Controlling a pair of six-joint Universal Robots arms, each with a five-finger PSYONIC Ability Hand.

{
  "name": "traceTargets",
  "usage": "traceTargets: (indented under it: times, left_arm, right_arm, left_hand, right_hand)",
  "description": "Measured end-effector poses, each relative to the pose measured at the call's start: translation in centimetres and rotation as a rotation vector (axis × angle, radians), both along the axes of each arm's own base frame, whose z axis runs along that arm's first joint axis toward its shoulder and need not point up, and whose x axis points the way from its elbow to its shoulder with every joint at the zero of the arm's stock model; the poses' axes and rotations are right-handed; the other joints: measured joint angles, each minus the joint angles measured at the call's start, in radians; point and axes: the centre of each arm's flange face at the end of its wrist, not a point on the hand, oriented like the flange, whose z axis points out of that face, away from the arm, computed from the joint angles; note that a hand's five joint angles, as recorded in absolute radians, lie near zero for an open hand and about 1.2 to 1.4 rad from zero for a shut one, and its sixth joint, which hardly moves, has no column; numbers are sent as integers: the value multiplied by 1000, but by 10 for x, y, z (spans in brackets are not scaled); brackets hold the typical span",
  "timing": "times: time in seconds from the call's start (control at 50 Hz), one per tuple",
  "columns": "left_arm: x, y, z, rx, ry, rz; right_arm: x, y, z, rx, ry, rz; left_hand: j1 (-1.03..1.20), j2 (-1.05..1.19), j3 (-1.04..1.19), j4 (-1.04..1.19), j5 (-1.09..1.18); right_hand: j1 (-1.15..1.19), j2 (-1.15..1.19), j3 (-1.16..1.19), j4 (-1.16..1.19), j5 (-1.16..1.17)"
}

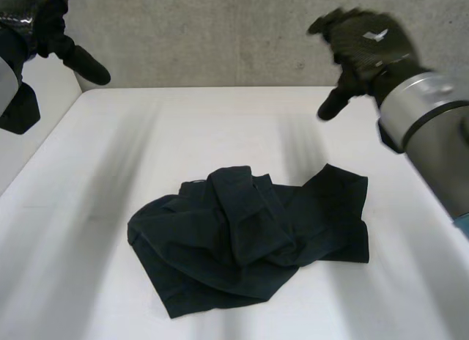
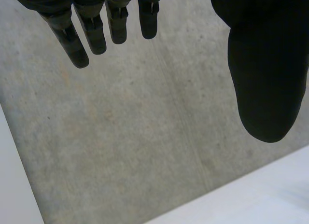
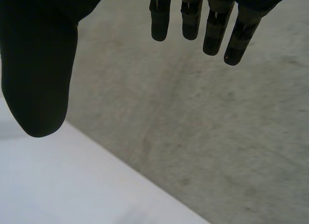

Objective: Fold the shorts.

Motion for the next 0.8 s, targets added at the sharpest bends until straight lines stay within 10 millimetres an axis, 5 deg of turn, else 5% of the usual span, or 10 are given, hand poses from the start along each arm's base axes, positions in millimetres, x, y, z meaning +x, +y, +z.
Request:
traceTargets:
  times: [0.26,0.6,0.72,0.8]
  left_arm:
    - [1,2,-16,156,-112,1]
    - [0,5,-26,159,-127,0]
    - [1,5,-56,193,-185,-5]
    - [3,7,-90,239,-309,-28]
  right_arm:
    - [-31,-10,14,18,-20,-158]
    - [-38,-19,8,45,3,-170]
    - [-33,-12,-15,93,87,-93]
    - [-28,0,-50,163,183,21]
  left_hand:
    - [0,0,0,0,0]
    - [0,0,0,0,0]
    - [0,0,0,0,0]
    - [0,0,0,0,0]
  right_hand:
    - [0,0,0,0,0]
    - [0,0,0,0,0]
    - [0,0,0,0,0]
    - [0,0,0,0,0]
